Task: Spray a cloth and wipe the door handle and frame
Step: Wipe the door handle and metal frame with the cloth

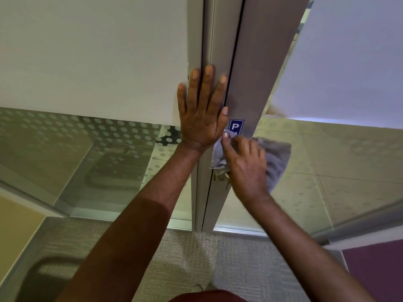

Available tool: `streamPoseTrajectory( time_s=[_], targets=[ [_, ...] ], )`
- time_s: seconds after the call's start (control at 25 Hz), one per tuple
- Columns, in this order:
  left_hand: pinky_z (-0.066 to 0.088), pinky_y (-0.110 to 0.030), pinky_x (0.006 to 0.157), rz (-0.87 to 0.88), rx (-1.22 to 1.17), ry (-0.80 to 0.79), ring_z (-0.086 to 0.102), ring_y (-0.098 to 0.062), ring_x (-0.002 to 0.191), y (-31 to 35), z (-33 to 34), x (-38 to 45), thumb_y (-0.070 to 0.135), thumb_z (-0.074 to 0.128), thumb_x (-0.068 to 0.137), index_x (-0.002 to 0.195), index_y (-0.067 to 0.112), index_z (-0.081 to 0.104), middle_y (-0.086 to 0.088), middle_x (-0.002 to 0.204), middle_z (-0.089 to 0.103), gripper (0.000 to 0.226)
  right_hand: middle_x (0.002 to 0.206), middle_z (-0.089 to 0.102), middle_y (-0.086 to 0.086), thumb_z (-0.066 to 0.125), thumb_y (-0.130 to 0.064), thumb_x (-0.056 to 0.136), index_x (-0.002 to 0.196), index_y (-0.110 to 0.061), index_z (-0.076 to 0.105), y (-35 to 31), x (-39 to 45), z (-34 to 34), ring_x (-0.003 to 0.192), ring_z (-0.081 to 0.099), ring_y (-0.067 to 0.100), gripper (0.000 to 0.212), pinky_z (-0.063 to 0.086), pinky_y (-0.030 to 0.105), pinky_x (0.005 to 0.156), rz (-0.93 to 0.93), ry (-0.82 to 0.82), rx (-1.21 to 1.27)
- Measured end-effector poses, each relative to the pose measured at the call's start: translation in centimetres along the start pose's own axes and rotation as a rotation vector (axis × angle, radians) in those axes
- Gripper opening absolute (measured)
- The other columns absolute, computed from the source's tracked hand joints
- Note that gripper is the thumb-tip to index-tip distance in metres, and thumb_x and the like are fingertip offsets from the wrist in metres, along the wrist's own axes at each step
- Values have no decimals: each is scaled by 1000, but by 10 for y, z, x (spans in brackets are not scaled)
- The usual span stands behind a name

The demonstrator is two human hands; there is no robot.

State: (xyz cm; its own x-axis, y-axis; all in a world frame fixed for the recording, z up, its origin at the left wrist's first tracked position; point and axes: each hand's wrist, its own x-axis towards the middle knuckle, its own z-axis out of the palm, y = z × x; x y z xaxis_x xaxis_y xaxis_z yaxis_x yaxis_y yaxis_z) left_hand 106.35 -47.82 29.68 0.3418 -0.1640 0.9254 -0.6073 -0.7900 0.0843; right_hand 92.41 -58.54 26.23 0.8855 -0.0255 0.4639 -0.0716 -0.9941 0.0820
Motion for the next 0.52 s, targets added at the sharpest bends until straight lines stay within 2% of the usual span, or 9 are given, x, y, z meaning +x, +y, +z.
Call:
streamPoseTrajectory(
  time_s=[0.08, 0.16, 0.24, 0.36, 0.52],
  targets=[
    [11, -55, 127, 9, 5, -4, -2, -22, 162, 0, -1, 0, 41, 29, 106, 154, 17, 35, -17, 161, 35, 54, 135, 47, 20, 59, -17, 87, 159, -6, 22, -16, -14, 24, 114, 48, 36, 82, 43, 48, 93, -48, -92, -99],
    [15, -57, 125, 24, 2, -18, 18, -32, 157, -1, -3, 2, 41, 30, 105, 153, 16, 35, -21, 159, 42, 54, 134, 47, 20, 55, -19, 92, 158, -1, 20, -23, -29, 41, 115, 49, 36, 77, 43, 47, 95, -74, -160, -166],
    [19, -59, 123, 33, 10, -17, 28, -39, 150, 2, -4, 2, 40, 31, 105, 152, 16, 36, -23, 156, 48, 53, 129, 49, 18, 52, -21, 95, 156, 1, 25, -27, -31, 47, 112, 51, 34, 70, 44, 45, 93, -107, -180, -220],
    [21, -61, 123, 19, 7, -25, 28, -40, 149, 1, -4, 1, 39, 35, 105, 153, 16, 36, -23, 156, 47, 54, 125, 51, 13, 49, -22, 94, 149, 0, 41, -32, -25, 42, 109, 52, 30, 60, 46, 41, 92, -176, -190, -286],
    [21, -61, 124, 9, -2, -31, 27, -39, 151, 2, -8, 2, 38, 36, 105, 155, 17, 34, -21, 158, 45, 54, 130, 50, 14, 46, -22, 99, 138, -3, 57, -41, -15, 25, 117, 50, 32, 45, 43, 42, 98, -209, -301, -338]
  ],
)
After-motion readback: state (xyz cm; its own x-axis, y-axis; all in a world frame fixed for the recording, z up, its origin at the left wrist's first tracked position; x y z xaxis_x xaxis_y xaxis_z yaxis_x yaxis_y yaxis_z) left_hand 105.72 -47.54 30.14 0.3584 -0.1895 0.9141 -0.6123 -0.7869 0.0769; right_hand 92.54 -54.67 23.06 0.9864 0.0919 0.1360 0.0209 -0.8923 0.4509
